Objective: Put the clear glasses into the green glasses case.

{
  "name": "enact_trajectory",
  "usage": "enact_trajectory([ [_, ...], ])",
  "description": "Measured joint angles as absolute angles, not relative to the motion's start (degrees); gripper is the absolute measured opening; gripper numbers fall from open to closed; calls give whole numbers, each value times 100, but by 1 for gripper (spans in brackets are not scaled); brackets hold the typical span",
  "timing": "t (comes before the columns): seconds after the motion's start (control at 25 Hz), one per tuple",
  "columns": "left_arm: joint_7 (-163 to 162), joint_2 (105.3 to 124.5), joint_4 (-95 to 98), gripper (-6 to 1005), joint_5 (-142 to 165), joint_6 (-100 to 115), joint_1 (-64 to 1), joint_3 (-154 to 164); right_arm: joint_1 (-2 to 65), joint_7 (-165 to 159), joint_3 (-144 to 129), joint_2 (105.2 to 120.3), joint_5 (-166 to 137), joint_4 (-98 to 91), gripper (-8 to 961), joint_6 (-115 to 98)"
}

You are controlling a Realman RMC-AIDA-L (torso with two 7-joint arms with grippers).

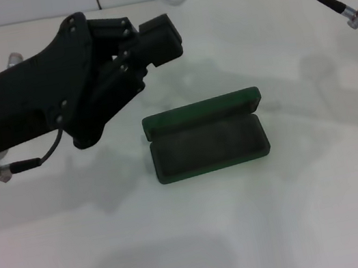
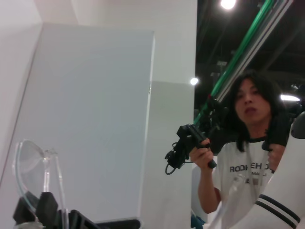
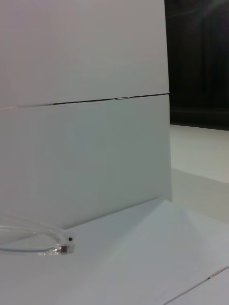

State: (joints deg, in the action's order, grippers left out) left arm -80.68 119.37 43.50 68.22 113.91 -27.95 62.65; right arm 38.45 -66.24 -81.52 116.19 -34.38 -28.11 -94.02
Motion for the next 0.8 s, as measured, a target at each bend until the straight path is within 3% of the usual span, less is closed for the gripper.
enact_trajectory([
  [0.8,-8062,11953,4342,51,6586,11488,-2834,6364,3865,-6433,-8426,11619,-3376,-2671,113,-9264],
])
